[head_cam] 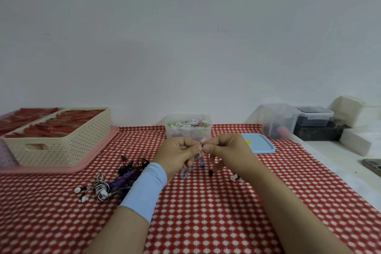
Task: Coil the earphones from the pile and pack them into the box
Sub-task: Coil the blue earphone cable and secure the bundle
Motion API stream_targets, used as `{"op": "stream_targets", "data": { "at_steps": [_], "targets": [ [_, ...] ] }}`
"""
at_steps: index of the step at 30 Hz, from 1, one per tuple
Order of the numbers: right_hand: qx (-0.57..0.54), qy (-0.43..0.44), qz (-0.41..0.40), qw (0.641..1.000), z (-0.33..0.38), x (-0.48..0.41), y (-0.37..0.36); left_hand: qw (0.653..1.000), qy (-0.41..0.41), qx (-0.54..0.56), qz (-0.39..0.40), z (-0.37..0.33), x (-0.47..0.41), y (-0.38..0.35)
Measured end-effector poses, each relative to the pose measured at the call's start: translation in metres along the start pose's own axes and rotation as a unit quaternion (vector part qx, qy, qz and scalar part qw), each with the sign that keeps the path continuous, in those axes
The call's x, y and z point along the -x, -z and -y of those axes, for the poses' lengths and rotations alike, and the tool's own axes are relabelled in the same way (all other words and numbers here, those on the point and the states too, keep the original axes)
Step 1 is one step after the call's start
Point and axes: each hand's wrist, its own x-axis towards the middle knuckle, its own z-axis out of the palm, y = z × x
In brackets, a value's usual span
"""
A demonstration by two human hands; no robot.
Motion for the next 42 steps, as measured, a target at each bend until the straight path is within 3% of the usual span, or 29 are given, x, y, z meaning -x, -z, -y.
{"op": "stream_targets", "data": {
  "at_steps": [5,12,20,26,30,35,42],
  "targets": [
    [-0.137,-0.099,0.033,0.985,-0.007,-0.001,0.002,0.998,-0.046,-0.043,-0.009,-0.004,-0.002,-0.004],
    [-0.068,-0.07,-0.013,0.995,-0.005,-0.002,0.004,0.996,-0.068,-0.056,-0.009,-0.004,-0.002,-0.009],
    [-0.161,-0.194,0.032,0.967,-0.004,-0.003,0.007,0.991,-0.092,-0.099,-0.017,-0.004,-0.002,-0.017],
    [-0.103,-0.05,-0.053,0.992,0.001,0.0,-0.001,0.997,-0.056,-0.027,-0.038,-0.004,0.0,-0.017],
    [-0.037,0.006,-0.054,0.998,0.003,0.001,0.001,0.999,-0.029,0.014,-0.034,-0.005,0.002,-0.017],
    [0.015,0.035,-0.039,0.998,0.003,0.002,0.006,0.998,-0.001,0.058,-0.012,-0.002,0.002,-0.015],
    [0.051,0.011,-0.026,0.998,0.0,-0.001,0.007,1.0,-0.016,0.004,-0.015,-0.003,0.005,-0.011]
  ]
}}
